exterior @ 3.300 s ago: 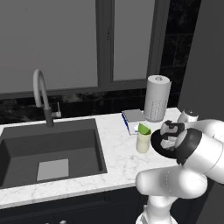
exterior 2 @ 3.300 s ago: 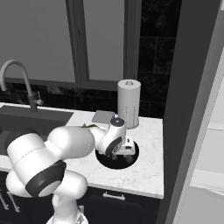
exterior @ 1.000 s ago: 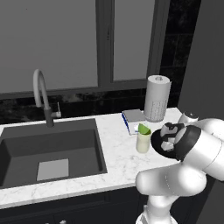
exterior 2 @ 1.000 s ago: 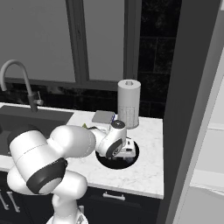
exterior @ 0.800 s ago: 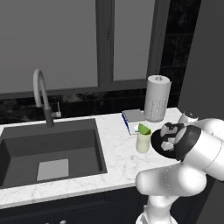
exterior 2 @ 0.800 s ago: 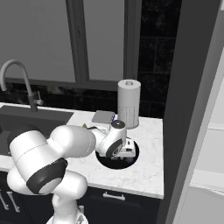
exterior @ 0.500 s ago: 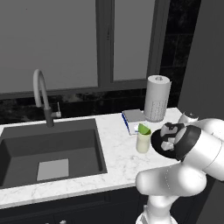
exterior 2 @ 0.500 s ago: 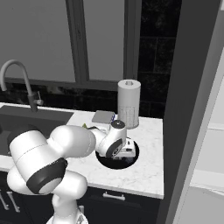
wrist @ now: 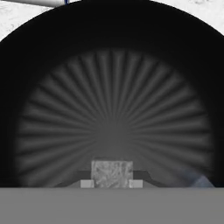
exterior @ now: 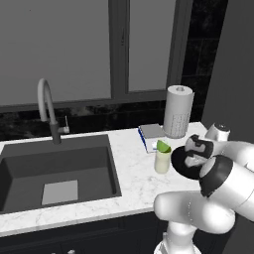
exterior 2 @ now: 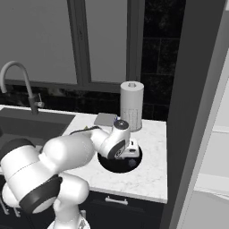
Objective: Grab a lemon wedge from the fridge and one ice cube from the ice bowl, and put them in the glass of lemonade.
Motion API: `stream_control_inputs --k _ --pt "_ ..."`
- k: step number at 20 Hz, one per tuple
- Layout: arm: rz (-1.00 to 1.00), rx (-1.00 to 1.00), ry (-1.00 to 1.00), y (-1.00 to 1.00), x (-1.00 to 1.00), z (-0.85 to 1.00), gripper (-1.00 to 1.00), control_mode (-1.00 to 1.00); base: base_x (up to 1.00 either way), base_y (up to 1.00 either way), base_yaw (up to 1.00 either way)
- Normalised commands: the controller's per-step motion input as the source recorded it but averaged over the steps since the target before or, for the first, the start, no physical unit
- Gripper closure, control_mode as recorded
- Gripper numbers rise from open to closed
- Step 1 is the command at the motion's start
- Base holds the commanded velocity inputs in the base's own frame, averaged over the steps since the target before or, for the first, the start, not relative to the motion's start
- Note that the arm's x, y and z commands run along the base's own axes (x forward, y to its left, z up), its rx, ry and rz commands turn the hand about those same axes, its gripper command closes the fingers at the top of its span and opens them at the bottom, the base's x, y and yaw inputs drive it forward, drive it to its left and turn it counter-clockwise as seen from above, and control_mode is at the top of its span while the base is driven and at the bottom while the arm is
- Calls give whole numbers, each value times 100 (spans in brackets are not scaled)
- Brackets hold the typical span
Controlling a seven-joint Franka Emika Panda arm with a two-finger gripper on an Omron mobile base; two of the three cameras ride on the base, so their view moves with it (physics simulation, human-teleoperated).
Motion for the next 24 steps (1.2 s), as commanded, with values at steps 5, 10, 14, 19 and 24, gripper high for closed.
stream_control_inputs --k 5,10,14,19,24 --pt "0 3 -11 0 0 43 100 -100 0 0 0" --pt "2 1 -14 5 0 40 100 -100 0 0 0" --pt "8 0 -19 34 0 41 100 -100 0 0 0" --pt "1 1 -8 6 2 54 100 -100 0 0 0" --pt "0 -6 9 22 1 100 100 -100 0 0 0"
